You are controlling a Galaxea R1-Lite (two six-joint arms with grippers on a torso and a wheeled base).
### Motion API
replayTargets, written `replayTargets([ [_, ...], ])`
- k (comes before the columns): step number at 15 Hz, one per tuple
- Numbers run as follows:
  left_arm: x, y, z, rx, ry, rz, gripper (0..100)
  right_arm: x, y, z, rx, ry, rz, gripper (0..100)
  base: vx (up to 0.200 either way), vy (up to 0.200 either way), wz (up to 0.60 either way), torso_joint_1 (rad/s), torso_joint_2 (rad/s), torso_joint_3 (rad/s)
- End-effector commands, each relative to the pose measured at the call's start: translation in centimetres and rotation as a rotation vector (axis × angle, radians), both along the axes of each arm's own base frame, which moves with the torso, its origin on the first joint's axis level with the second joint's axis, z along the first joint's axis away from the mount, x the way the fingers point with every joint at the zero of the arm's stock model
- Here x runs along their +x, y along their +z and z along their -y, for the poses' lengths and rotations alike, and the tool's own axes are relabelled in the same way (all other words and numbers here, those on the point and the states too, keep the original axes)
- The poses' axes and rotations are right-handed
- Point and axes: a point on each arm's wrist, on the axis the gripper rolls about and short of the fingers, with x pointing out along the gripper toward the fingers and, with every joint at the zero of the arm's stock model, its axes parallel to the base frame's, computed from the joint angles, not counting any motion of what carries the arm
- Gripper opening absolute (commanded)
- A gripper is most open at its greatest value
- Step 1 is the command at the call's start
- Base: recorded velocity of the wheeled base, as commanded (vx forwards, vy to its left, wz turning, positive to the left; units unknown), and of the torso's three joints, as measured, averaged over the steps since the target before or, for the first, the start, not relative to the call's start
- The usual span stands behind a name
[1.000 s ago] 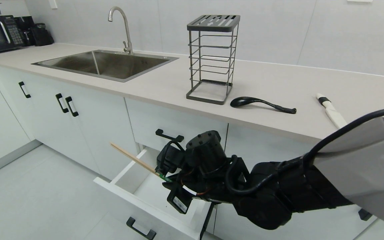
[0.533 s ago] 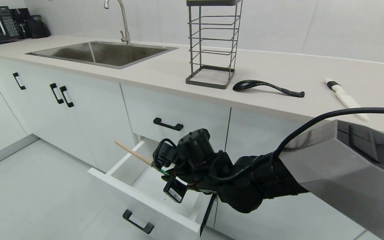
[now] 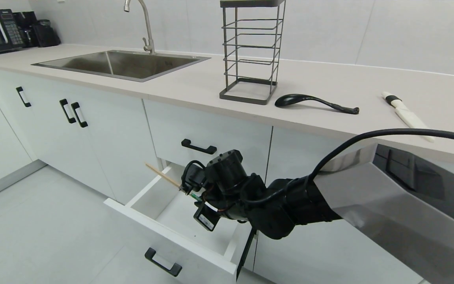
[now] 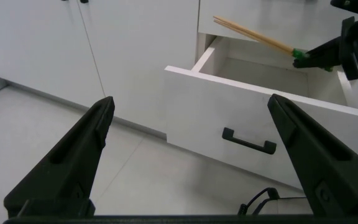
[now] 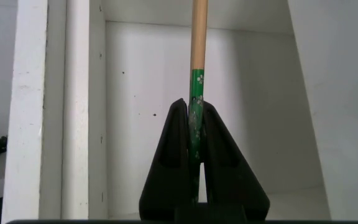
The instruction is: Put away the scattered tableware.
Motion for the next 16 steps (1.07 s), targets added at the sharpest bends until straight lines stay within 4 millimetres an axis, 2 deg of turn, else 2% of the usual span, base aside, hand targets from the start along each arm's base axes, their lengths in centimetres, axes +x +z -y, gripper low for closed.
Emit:
replayTargets([
  [1,0.0,0.0,0.0,0.0,0.0,-0.001,100,0.3,-0.8,0.0,-0.011,-0.003,-0.011,0,0.0,0.0,0.0,0.0,0.0,0.0],
  [7,0.0,0.0,0.0,0.0,0.0,-0.001,100,2.1,-3.1,-0.5,-0.022,-0.026,-0.014,0,0.0,0.0,0.0,0.0,0.0,0.0],
  [11,0.0,0.0,0.0,0.0,0.0,-0.001,100,2.4,-4.5,-0.7,-0.038,-0.027,-0.027,0,0.0,0.0,0.0,0.0,0.0,0.0],
  [16,0.0,0.0,0.0,0.0,0.0,-0.001,100,2.3,-5.6,-2.6,-0.011,-0.01,-0.031,0,0.0,0.0,0.0,0.0,0.0,0.0],
])
